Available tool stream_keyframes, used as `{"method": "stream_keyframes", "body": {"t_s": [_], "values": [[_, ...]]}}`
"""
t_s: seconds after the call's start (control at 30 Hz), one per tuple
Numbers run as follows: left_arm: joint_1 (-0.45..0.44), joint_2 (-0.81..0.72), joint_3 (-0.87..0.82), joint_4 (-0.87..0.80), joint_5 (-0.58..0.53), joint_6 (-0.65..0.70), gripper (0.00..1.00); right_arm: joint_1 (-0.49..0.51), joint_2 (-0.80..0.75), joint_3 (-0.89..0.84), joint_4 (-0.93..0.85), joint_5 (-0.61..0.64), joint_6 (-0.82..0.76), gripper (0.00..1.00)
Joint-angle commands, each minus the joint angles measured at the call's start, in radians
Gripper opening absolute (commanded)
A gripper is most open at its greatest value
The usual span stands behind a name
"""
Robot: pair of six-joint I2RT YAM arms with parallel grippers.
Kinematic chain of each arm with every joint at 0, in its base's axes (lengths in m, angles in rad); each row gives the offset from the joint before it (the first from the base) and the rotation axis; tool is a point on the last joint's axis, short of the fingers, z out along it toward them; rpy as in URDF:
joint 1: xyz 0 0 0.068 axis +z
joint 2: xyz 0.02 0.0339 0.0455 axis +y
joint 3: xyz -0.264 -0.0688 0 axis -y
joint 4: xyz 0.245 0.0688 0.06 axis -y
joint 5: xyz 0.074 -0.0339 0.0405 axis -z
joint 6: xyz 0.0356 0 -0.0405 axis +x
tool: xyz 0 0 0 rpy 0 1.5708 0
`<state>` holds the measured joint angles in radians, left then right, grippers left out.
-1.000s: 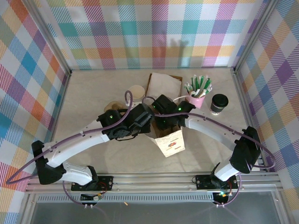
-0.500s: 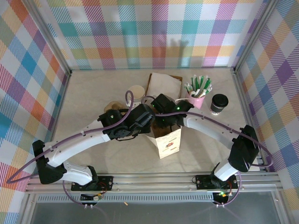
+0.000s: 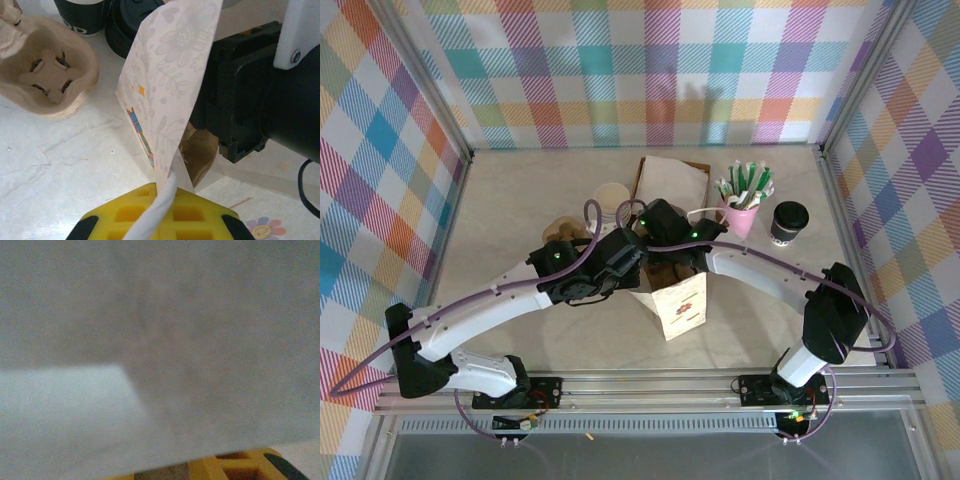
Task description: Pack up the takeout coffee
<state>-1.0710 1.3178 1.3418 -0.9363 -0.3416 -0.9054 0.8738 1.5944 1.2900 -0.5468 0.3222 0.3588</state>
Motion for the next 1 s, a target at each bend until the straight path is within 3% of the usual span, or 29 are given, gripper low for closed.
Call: {"method": "stream_keyframes", "body": {"t_s": [0.0,0.47,0.97], "values": [[0.006,-0.019,-0.039,-0.004,0.040,-0.034,0.00,0.002,-0.034,-0.022,0.060,0.007,0.025,0.33],[0.013,-0.002,-0.039,0.022,0.081,-0.015,0.00,0.000,-0.037,-0.078,0.122,-0.039,0.046,0.36],[0.013,-0.001,-0.010,-0.018,0.045,-0.003,0.00,-0.015,0.041,-0.067,-0.080,-0.090,0.025,0.36]]}}
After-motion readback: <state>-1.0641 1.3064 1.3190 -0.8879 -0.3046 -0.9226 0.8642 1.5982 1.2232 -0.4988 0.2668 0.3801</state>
